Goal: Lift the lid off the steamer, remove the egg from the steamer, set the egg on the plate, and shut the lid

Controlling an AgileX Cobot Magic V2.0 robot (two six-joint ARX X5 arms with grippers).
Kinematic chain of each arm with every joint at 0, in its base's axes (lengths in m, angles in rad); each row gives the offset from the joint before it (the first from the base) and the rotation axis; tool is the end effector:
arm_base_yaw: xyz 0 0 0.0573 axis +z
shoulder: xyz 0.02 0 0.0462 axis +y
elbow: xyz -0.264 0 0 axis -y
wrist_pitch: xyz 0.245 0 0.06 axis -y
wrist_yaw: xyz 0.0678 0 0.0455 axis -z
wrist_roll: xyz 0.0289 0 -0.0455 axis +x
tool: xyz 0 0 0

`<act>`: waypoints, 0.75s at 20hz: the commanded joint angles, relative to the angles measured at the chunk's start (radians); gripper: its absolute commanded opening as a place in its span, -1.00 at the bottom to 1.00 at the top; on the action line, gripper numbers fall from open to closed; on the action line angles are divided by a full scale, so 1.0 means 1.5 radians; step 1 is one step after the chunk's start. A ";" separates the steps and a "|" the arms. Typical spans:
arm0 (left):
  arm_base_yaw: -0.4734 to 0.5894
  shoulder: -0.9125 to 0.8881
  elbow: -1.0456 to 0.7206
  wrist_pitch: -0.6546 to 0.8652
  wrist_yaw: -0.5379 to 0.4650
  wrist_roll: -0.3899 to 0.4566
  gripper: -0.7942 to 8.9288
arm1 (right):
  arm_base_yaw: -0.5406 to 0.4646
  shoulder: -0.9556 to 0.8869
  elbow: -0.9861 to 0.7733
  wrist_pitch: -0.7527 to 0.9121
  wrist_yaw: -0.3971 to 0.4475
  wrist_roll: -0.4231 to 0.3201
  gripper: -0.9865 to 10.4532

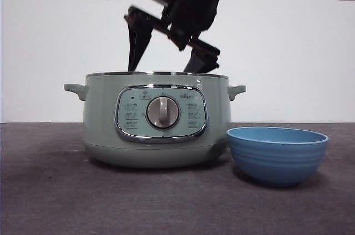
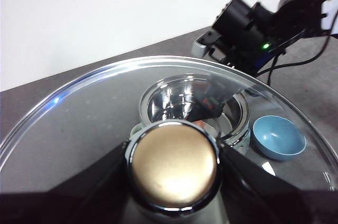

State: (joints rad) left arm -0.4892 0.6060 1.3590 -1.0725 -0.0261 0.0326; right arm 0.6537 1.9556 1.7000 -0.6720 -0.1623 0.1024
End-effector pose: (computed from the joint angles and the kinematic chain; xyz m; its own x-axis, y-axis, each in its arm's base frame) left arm 0.0291 -0.0146 0.4348 0.8500 -0.4230 -0.3140 0.4567 0.8888 0.0391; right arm 0.3378 0.2646 0.2672 0.3716 0.4882 -0.7897 -0.6086 0.7704 0.1899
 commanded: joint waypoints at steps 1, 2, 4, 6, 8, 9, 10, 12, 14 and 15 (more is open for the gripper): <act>0.000 -0.009 0.004 0.031 0.002 -0.003 -0.85 | 0.002 0.014 0.003 0.012 0.009 0.010 0.10; 0.000 -0.009 0.004 0.031 0.002 -0.002 -0.85 | 0.002 0.019 0.003 0.013 0.009 0.012 0.10; 0.000 -0.009 0.004 0.031 0.003 -0.002 -0.85 | 0.002 0.028 0.003 0.015 0.009 0.014 0.10; 0.000 -0.009 0.004 0.031 0.003 -0.002 -0.85 | 0.002 0.038 0.003 0.017 0.009 0.014 0.10; 0.000 -0.009 0.004 0.031 0.004 -0.002 -0.85 | 0.002 0.048 0.003 0.035 0.010 0.023 0.10; 0.000 -0.009 0.004 0.030 0.004 -0.002 -0.85 | 0.002 0.050 0.003 0.040 0.010 0.027 0.10; 0.000 -0.009 0.004 0.030 0.005 -0.002 -0.85 | 0.002 0.053 0.003 0.041 0.010 0.027 0.10; 0.000 -0.009 0.004 0.031 0.006 -0.002 -0.85 | 0.002 0.063 0.003 0.042 0.010 0.027 0.10; 0.000 -0.009 0.004 0.031 0.006 -0.002 -0.85 | 0.002 0.076 0.003 0.043 0.011 0.027 0.10; 0.000 -0.009 0.004 0.031 0.006 -0.002 -0.85 | 0.002 0.082 0.003 0.044 0.010 0.027 0.10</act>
State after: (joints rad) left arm -0.4892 0.6041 1.3590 -1.0729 -0.0193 0.0326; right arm 0.6540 2.0693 1.7035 -0.6117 -0.1520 0.1352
